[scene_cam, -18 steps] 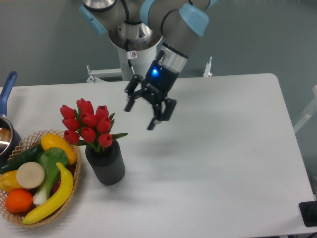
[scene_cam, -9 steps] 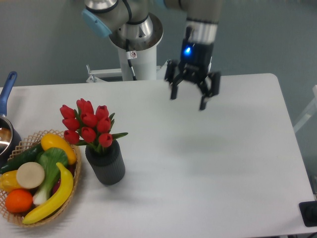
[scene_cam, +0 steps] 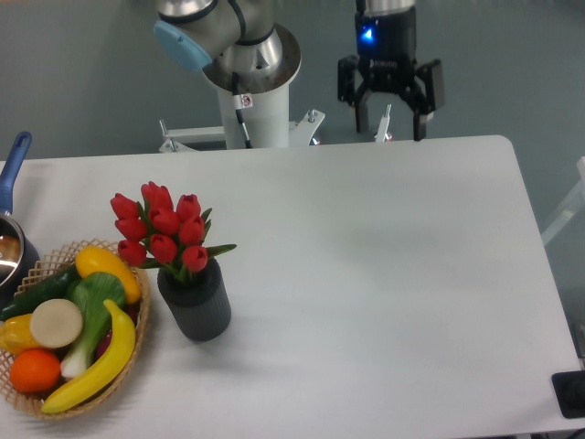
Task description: Insert the flowers into the vase
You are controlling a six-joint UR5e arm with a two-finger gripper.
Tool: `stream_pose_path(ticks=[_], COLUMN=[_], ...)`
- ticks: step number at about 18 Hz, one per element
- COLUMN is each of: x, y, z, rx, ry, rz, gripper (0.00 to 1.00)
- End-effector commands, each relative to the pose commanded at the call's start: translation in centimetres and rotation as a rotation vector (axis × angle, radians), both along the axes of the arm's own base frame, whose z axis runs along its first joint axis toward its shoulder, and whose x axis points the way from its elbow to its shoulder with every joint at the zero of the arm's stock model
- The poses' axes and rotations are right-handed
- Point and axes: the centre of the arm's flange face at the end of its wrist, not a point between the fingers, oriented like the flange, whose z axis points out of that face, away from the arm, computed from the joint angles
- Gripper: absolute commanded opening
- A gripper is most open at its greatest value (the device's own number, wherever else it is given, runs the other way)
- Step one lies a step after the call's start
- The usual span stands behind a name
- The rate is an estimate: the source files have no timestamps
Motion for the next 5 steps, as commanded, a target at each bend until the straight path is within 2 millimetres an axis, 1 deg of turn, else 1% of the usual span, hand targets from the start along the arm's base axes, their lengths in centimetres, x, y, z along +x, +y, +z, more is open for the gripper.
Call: stream_pose_path(ticks=[1,5], x=[-0.28,-0.26], y=[-0.48,-0.75], z=[0.28,0.58], rx=[-0.020,-0.025], ry=[0.001,0.003], rz=[-0.010,-0.015], gripper=[1.00,1.00])
